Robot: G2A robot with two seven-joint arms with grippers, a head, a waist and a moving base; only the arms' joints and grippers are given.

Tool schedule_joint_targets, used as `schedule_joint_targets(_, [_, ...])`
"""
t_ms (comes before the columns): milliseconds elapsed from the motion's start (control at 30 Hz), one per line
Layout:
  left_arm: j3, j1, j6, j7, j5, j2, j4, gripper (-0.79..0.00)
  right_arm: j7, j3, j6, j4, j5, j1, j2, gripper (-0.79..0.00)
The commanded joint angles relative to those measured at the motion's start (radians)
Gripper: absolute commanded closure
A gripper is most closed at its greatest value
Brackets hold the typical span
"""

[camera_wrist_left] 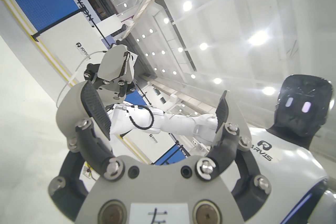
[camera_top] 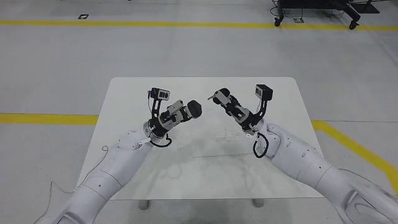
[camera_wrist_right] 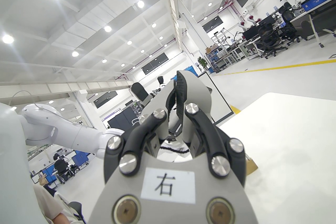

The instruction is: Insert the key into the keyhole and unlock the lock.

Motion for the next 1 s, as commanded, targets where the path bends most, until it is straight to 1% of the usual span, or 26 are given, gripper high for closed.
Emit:
schedule_joint_targets(0, [0.006,-0.012,0.004,-0.002,0.025,-0.01,0.032,-0.785,0.0,0.0,0.0,0.0,0.0,0.0,0.0,0.0])
schedule_joint_targets(67, [0.009,-0.02,-0.01,0.012,0.066,-0.017,0.033,-0.785,0.0,0.0,0.0,0.0,0.0,0.0,0.0,0.0])
schedule_joint_targets(167, [0.009,-0.037,-0.104,0.107,0.22,-0.026,0.062,-0.785,0.006,0.003,0.01,-0.005,0.003,-0.005,-0.001,0.0])
schedule_joint_targets(233, [0.023,-0.041,-0.169,0.171,0.31,-0.033,0.062,-0.785,0.068,0.004,0.048,-0.015,0.028,-0.021,-0.001,0.0])
schedule_joint_targets(267, [0.026,-0.043,-0.18,0.183,0.332,-0.035,0.061,-0.785,0.093,0.006,0.064,-0.017,0.044,-0.023,0.0,0.0])
schedule_joint_targets(400, [-0.001,-0.035,-0.18,0.183,0.381,-0.045,0.054,-0.785,0.228,0.028,0.13,-0.033,0.145,-0.043,0.005,0.0])
schedule_joint_targets(433, [-0.005,-0.033,-0.18,0.183,0.387,-0.048,0.054,-0.708,0.251,0.035,0.141,-0.036,0.161,-0.047,0.006,0.0])
schedule_joint_targets(500, [-0.011,-0.032,-0.18,0.183,0.402,-0.055,0.056,-0.646,0.277,0.053,0.161,-0.044,0.177,-0.057,0.008,0.0])
schedule_joint_targets(533, [-0.014,-0.033,-0.18,0.183,0.412,-0.058,0.059,-0.566,0.285,0.062,0.164,-0.05,0.183,-0.064,0.008,0.0])
schedule_joint_targets(567, [-0.018,-0.034,-0.18,0.183,0.422,-0.061,0.064,-0.508,0.295,0.069,0.165,-0.054,0.19,-0.07,0.008,0.0])
schedule_joint_targets(600, [-0.023,-0.035,-0.18,0.183,0.434,-0.064,0.07,-0.48,0.304,0.077,0.164,-0.058,0.197,-0.077,0.008,0.0])
schedule_joint_targets(633, [-0.028,-0.037,-0.18,0.183,0.45,-0.067,0.077,-0.413,0.312,0.086,0.163,-0.06,0.203,-0.083,0.008,0.0])
schedule_joint_targets(667, [-0.033,-0.039,-0.18,0.183,0.462,-0.07,0.083,-0.379,0.317,0.092,0.162,-0.061,0.206,-0.087,0.008,0.0])
schedule_joint_targets(800, [-0.06,-0.038,-0.18,0.188,0.529,-0.088,0.104,-0.348,0.347,0.13,0.172,-0.068,0.214,-0.109,0.009,0.0])
schedule_joint_targets(967, [-0.091,-0.03,-0.18,0.187,0.554,-0.107,0.113,-0.329,0.396,0.166,0.18,-0.086,0.231,-0.136,0.009,0.0])
